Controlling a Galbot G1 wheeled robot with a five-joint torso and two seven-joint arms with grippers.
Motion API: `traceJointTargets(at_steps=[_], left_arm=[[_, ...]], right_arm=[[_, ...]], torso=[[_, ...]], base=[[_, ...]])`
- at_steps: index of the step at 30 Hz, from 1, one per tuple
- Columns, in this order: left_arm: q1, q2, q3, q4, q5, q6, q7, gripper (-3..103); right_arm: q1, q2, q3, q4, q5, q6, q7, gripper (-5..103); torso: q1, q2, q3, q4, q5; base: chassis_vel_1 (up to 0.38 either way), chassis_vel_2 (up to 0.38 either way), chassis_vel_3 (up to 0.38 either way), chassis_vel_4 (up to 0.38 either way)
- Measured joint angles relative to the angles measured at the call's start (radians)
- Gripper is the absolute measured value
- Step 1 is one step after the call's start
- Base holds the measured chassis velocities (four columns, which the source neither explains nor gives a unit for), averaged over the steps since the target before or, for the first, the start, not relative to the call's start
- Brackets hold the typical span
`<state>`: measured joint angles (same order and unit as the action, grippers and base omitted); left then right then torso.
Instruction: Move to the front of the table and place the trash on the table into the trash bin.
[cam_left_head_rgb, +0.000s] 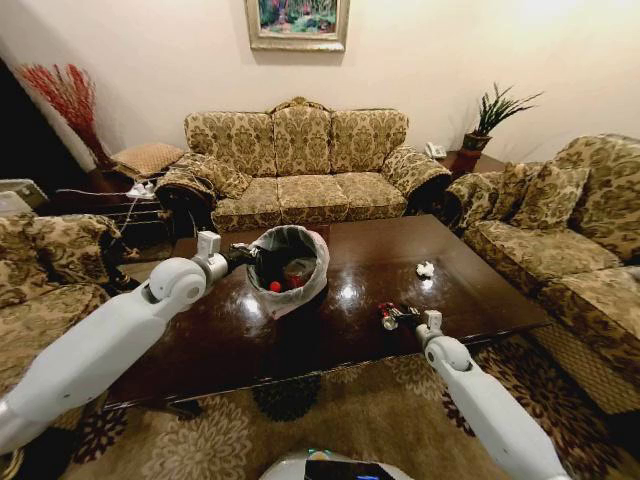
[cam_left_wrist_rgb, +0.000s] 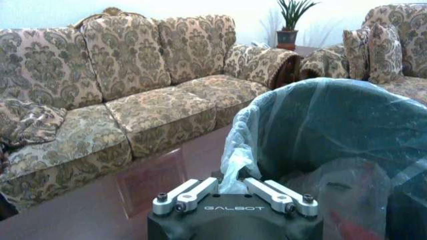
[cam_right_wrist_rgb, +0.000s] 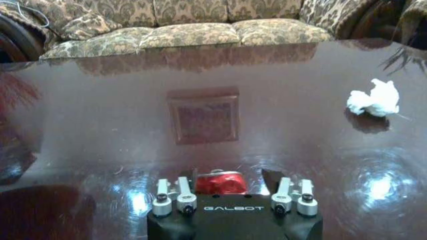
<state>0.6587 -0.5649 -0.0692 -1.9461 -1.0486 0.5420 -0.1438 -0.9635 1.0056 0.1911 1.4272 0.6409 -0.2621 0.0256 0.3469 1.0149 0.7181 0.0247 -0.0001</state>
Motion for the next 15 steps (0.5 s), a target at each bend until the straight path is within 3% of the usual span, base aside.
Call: traceJointTargets(at_steps=[5, 8, 10, 15], left_arm=[[-0.002, -0.003, 0.003, 0.001, 0.000, 0.000, 0.002, 2], [-0.003, -0.003, 0.004, 0.004, 0.000, -0.002, 0.002, 2], [-0.001, -0.002, 0.004, 0.006, 0.000, -0.004, 0.003, 2], [0.005, -0.001, 0.002, 0.011, 0.000, -0.010, 0.011, 2]], right_arm=[[0.016, 0.013, -0.019, -0.021, 0.000, 0.000, 0.001, 83], [0.018, 0.017, -0.022, -0.029, -0.001, 0.000, 0.001, 88], [0.021, 0.021, -0.023, -0.043, -0.008, 0.002, -0.002, 97], [0.026, 0.023, -0.022, -0.059, -0.012, 0.005, -0.004, 102]], torso=[[0.000, 0.000, 0.000, -0.0001, 0.0001], [0.000, 0.000, 0.000, -0.0001, 0.0001], [0.000, 0.000, 0.000, -0.0001, 0.0002], [0.000, 0.000, 0.000, -0.0001, 0.0001]], base=[[0.000, 0.000, 0.000, 0.000], [0.000, 0.000, 0.000, 0.000], [0.000, 0.000, 0.000, 0.000], [0.000, 0.000, 0.000, 0.000]])
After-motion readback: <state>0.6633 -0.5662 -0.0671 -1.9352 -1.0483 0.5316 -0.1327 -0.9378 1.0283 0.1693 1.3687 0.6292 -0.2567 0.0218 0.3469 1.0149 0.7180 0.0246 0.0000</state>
